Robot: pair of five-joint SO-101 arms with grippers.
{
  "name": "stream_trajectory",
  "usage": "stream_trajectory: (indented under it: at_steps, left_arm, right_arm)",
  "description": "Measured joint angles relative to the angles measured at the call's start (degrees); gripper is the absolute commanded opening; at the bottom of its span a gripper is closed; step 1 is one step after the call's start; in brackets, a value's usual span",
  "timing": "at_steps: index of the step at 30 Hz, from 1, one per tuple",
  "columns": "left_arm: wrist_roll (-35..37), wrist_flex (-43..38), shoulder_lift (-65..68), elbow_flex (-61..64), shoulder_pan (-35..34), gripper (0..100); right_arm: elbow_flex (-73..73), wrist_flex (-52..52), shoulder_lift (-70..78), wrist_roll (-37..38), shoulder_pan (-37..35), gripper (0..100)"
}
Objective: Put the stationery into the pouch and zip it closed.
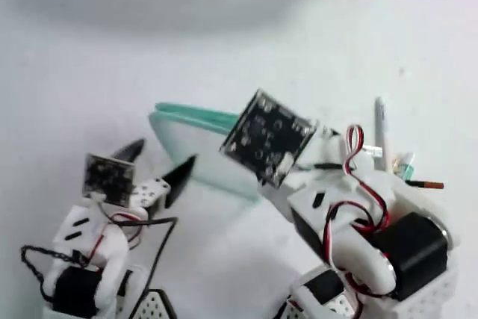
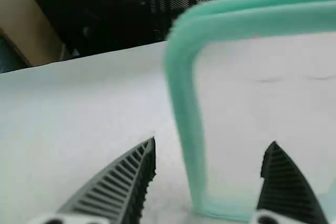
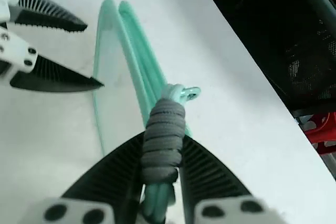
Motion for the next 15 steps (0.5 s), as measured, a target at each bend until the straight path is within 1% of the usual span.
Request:
stream_trajectory:
  at_steps: [2,3,7,13,15]
  left_arm:
    - [-0.26,1.05,0.0,-1.76,-2.99,32]
    - [-1.49,1.93,0.0,-2.81,-3.87,32]
    - [-10.55,6.33,-0.09,-7.56,-3.52,32]
    - [-26.9,7.21,-0.09,-8.79,4.75,32]
    - [-30.95,7.21,-0.09,-8.88,5.36,32]
  right_arm:
    - [1.67,0.0,-1.41,1.85,0.09,1.9]
    - [2.29,0.0,-1.93,2.64,0.62,1.9]
    - [3.52,0.0,-2.2,6.07,4.13,2.0]
    - [4.04,0.0,-5.54,11.87,7.74,1.9]
    - [6.68,0.0,-8.44,14.07,8.0,1.9]
